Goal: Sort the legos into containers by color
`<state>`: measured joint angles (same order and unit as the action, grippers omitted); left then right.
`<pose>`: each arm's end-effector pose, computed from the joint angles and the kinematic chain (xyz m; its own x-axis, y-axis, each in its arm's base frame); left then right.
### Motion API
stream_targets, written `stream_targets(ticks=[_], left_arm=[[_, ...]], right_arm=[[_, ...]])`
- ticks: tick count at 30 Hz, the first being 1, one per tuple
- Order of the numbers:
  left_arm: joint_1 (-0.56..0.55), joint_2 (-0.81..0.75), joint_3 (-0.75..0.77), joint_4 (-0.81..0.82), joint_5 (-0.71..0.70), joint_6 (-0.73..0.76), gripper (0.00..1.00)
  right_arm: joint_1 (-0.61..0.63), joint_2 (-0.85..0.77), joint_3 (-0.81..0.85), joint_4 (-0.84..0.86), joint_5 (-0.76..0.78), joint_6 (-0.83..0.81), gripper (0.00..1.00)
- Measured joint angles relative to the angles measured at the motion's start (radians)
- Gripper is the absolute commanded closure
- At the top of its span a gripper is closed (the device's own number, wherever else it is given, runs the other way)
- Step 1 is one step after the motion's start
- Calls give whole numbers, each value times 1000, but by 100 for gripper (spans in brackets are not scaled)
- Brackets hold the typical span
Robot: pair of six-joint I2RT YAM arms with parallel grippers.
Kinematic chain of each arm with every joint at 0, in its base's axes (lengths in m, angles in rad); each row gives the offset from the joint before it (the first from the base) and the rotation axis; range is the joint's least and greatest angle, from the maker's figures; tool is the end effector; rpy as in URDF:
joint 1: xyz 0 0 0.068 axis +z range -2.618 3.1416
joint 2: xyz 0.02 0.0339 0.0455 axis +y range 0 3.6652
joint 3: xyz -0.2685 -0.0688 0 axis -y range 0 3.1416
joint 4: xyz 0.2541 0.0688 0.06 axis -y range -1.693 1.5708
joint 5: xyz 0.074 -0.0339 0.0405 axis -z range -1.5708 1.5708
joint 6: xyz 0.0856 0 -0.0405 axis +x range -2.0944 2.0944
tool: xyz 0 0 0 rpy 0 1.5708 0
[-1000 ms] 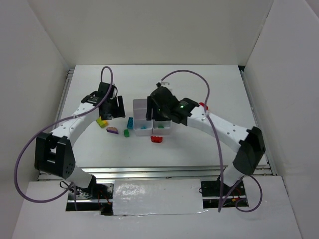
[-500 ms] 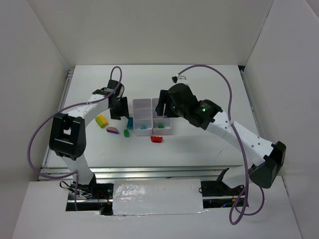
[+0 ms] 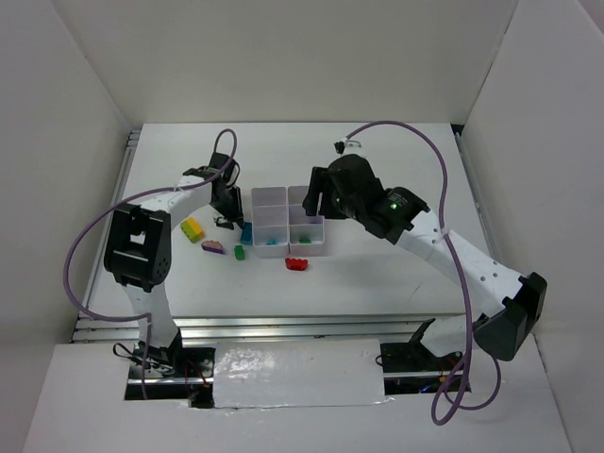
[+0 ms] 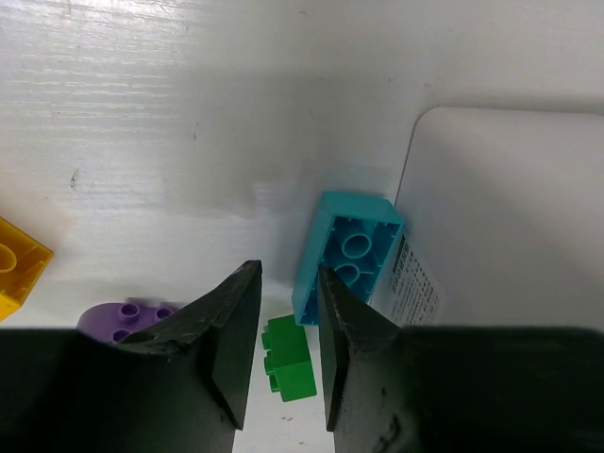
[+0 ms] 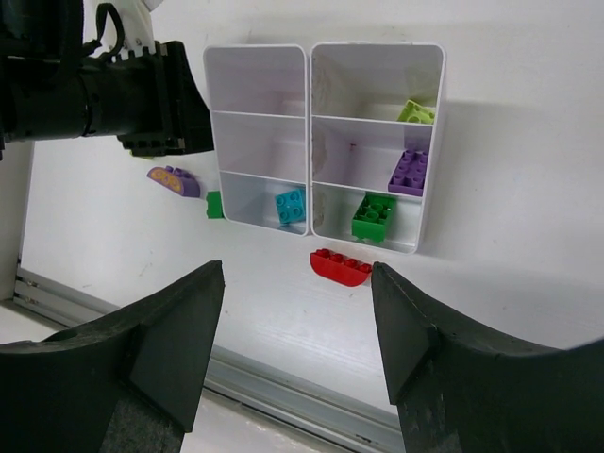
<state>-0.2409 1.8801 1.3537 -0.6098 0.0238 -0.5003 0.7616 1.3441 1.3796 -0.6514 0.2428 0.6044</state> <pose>0.4062 -0.1019 0.1487 -0.8920 -0.2747 -0.3591 -0.2047 0.9536 -0.2209 0.2600 0.2195 0.3534 -0.6440 0.1481 -0.7506 -0.1967 0.9160 0.3496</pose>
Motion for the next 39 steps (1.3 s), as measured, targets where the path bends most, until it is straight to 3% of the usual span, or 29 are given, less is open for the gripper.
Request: stream_targets(ticks=[8,20,27,30,39], left_arm=[[-18,24,1,-3,1,0,53],[-25,31,1,0,-3,-3,78],[-25,47,1,-21,-87,-5,78],[-25,61,1,-45,-139,-9,75],[-24,45,17,-71,-208,-40,52]], right_arm=[[-21,-5,-14,1,-22,-4,29],[-26,-5,-15,1,-41,-12,29],[-31,-5,-15,1,-48,-17,29],[-32,-5,-15,1,-49,-19,29],[-36,-4,-15,1,-56,-19,29]])
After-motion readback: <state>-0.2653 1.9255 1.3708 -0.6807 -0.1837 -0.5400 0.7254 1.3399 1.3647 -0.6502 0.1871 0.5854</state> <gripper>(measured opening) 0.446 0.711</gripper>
